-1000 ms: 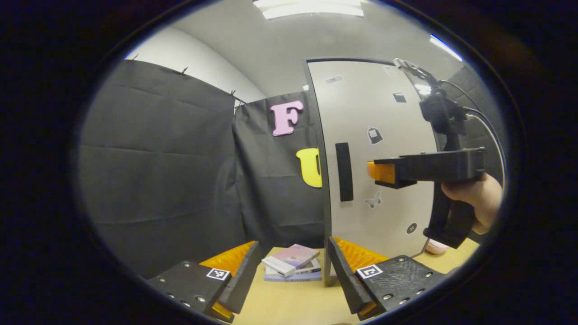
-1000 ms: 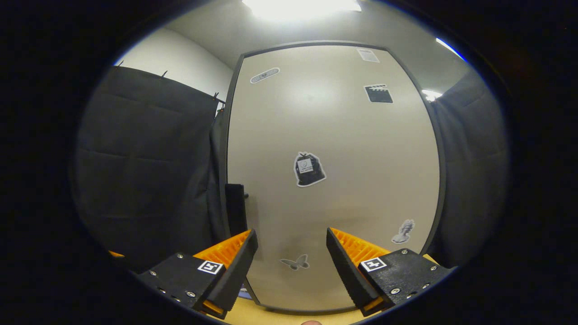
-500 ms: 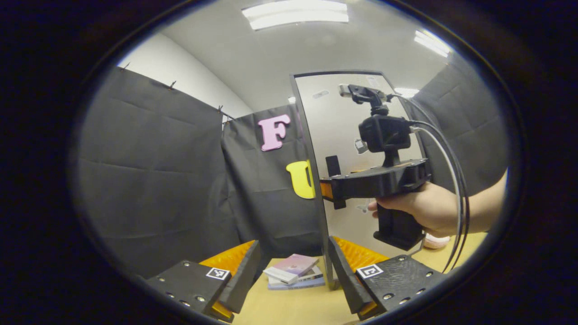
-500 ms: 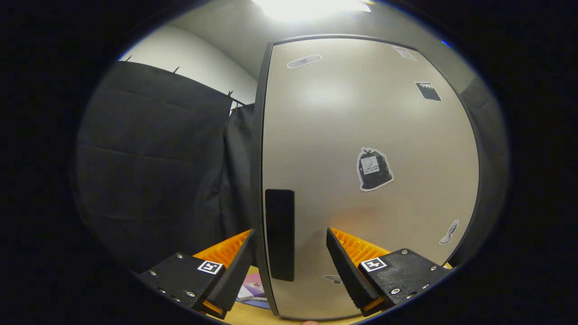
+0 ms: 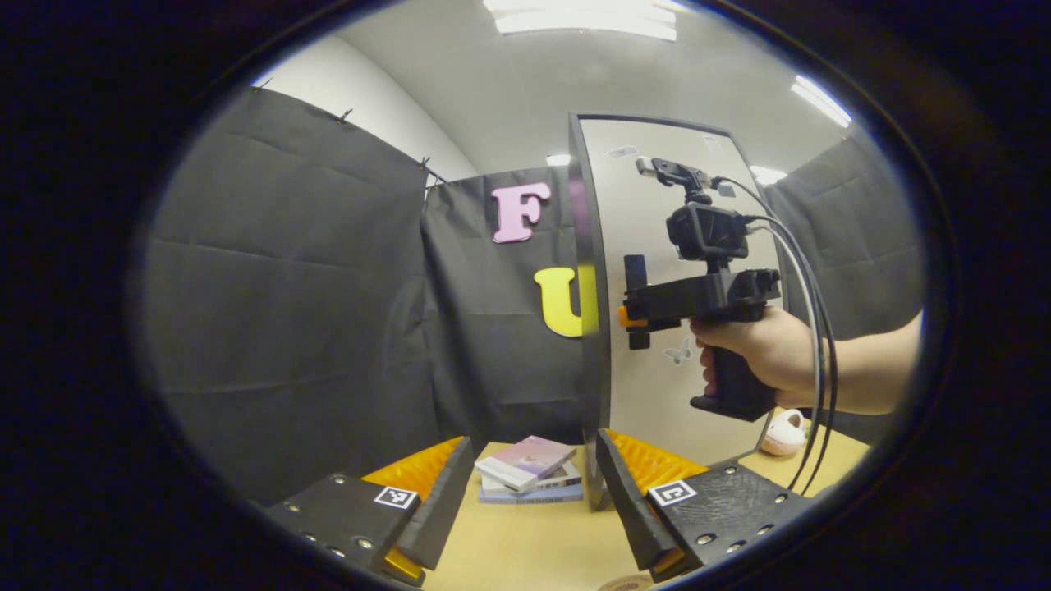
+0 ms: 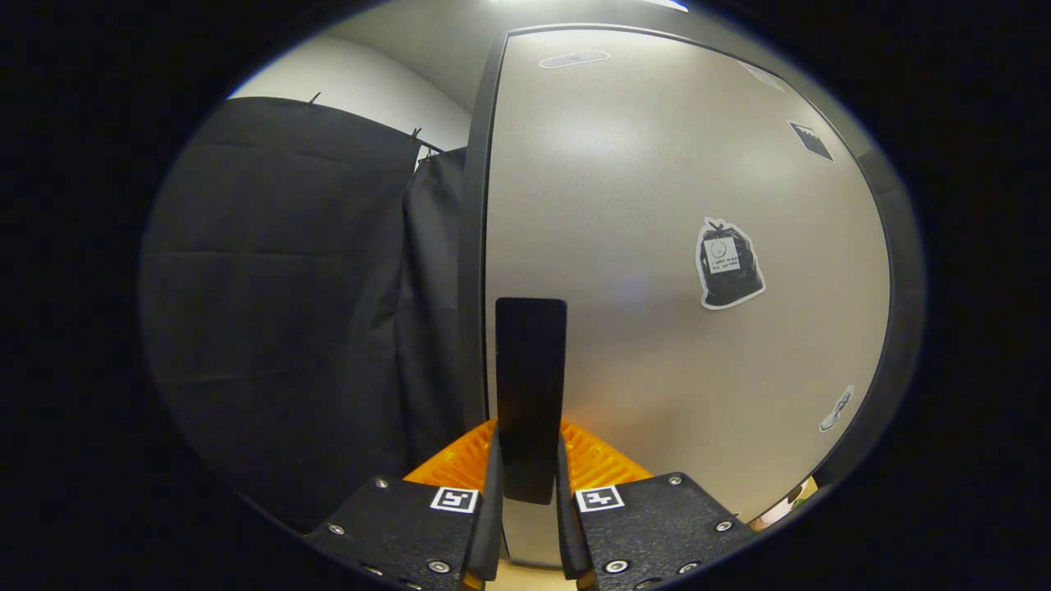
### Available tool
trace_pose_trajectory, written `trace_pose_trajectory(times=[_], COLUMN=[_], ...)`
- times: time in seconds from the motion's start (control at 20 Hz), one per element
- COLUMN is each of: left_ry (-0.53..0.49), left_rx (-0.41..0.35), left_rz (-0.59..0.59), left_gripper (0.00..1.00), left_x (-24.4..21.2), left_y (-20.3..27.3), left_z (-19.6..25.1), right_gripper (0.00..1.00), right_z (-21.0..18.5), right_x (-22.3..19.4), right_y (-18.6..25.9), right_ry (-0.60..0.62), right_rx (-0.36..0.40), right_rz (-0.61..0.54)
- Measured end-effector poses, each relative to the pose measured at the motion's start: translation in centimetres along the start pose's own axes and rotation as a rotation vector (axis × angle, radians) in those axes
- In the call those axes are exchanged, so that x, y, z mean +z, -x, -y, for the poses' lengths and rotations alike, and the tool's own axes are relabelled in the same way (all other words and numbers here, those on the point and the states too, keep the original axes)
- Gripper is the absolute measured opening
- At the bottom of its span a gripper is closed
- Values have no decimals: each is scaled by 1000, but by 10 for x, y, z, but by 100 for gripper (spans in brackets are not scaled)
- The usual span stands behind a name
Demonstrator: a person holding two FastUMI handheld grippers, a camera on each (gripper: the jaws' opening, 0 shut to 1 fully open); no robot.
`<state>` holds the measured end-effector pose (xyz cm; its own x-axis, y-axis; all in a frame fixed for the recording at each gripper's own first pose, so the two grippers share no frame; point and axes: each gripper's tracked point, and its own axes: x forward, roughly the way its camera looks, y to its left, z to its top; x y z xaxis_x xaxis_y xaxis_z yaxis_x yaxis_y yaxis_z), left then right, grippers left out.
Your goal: Open the cabinet door with the right hand, grasp the bottle in the cabinet with the left hand and place it on the coaster, then close the cabinet door with the right hand.
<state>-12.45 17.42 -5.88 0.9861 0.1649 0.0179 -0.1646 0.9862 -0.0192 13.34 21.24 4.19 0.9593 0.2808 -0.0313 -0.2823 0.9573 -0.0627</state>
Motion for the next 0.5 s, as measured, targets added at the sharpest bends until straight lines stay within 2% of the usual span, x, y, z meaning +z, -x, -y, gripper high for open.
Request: trace_pose_trajectory(times=[0.15,0.5], left_ry=[20,38], left_rx=[4,-45], left_rz=[-4,-10], left_gripper=[93,93], left_x=[1,-2], left_y=[-8,-11], left_z=[-9,5], right_gripper=[23,24], right_z=[0,-2], right_x=[-2,-3], right_y=[2,25], right_ry=[23,42], right_rx=[14,88], right_rz=[-24,-34])
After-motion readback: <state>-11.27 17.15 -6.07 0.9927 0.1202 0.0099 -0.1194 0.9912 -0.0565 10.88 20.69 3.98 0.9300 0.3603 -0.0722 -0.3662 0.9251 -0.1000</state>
